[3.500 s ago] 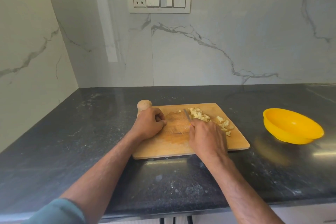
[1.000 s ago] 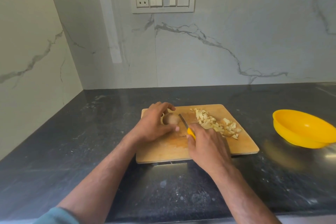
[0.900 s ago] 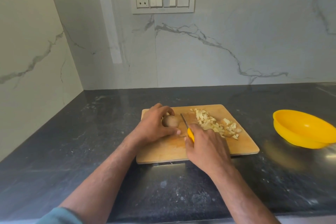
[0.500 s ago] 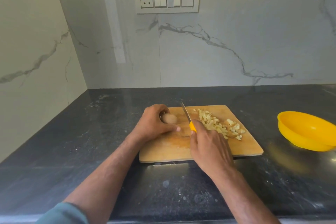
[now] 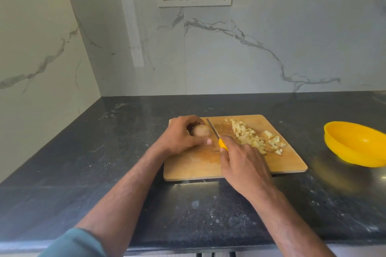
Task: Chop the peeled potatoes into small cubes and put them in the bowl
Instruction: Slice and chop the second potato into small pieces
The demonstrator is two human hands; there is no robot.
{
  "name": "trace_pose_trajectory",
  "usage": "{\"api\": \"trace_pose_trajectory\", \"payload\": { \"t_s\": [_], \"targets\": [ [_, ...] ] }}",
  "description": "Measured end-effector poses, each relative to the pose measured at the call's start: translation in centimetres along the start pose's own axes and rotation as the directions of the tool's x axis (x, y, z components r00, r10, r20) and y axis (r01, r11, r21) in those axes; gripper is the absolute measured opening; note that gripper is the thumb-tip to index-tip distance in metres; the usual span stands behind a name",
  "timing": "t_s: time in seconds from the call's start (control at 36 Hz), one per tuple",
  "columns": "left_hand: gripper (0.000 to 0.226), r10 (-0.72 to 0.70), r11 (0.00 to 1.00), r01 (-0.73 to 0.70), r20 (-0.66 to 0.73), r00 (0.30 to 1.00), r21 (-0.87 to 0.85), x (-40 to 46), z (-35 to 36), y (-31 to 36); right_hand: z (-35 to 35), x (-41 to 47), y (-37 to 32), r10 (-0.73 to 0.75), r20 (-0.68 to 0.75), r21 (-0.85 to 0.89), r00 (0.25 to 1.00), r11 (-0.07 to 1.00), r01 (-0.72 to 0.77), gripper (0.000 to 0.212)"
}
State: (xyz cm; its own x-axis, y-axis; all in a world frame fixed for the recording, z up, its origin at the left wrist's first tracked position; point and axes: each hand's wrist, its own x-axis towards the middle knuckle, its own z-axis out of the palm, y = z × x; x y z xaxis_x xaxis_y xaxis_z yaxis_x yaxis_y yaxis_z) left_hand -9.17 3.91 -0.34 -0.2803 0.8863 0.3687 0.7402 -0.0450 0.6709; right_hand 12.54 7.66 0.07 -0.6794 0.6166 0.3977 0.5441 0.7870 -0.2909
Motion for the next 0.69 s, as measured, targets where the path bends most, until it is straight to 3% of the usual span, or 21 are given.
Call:
{"api": "trace_pose_trajectory", "payload": {
  "t_s": [0.08, 0.19, 0.39, 0.69],
  "targets": [
    [0.039, 0.011, 1.000, -0.011, 0.021, 1.000, -0.008, 0.0, 0.4, 0.3, 0.0, 0.0, -0.1, 0.005, -0.003, 0.001, 1.000, 1.000, -0.005, 0.044],
    [0.049, 0.040, 0.999, -0.041, 0.041, 0.998, 0.030, -0.2, 0.5, 0.1, -0.2, -0.1, -0.3, 0.012, -0.014, 0.009, 1.000, 1.000, -0.012, 0.044],
    [0.050, 0.052, 0.998, -0.050, -0.053, 0.997, 0.037, -0.2, 0.4, -0.4, 0.4, -0.1, -0.5, 0.045, -0.067, 0.100, 0.997, 0.994, -0.038, 0.043],
    [0.035, 0.118, 0.990, -0.115, -0.044, 0.992, 0.081, -0.1, 0.0, 0.2, 0.4, -0.6, -0.6, 0.003, -0.099, 0.089, 0.995, 0.996, 0.005, 0.042]
  ]
}}
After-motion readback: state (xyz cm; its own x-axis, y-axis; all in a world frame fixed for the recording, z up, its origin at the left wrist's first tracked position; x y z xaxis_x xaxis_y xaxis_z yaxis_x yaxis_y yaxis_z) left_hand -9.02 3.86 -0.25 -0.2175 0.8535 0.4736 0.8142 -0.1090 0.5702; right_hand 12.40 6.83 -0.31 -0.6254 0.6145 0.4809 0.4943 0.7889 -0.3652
